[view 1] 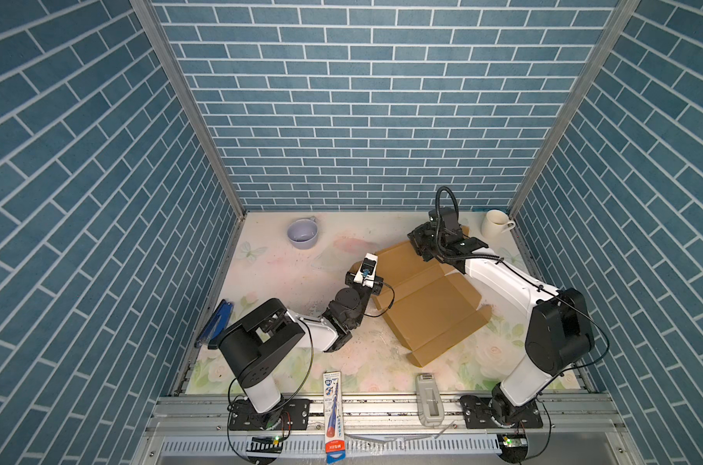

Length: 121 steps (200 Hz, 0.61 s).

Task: Assemble paper box
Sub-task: First fold the bottom flaps of a flat cardboard box at the center of the table.

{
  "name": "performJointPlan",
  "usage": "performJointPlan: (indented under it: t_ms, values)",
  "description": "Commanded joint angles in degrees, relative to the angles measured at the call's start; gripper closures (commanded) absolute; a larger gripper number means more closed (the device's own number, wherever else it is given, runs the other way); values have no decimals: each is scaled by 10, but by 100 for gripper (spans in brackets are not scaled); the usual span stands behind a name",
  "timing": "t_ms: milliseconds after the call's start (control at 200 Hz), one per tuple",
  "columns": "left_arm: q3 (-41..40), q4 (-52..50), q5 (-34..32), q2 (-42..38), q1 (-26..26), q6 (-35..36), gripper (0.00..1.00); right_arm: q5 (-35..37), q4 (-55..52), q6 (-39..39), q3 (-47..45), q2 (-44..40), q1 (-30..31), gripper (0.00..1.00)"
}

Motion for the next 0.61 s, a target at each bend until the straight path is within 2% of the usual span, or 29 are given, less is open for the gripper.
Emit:
performJointPlan:
  t_ms: [0,60,265,420,600]
  values:
    - [11,29,-14,5,-2,7,100,6,13,15,-21,-4,2,76]
    - [11,30,-15,4,-2,9,100,5,16,15,-23,-4,2,76]
    - [10,30,-15,2,-2,16,80,-1,28,20,-27,0,3,78]
    - [7,30,-15,0,-3,16,68,-2,35,22,-30,1,2,86]
    - [5,30,-21,-5,-4,18,51,-3,43,24,-37,1,2,89]
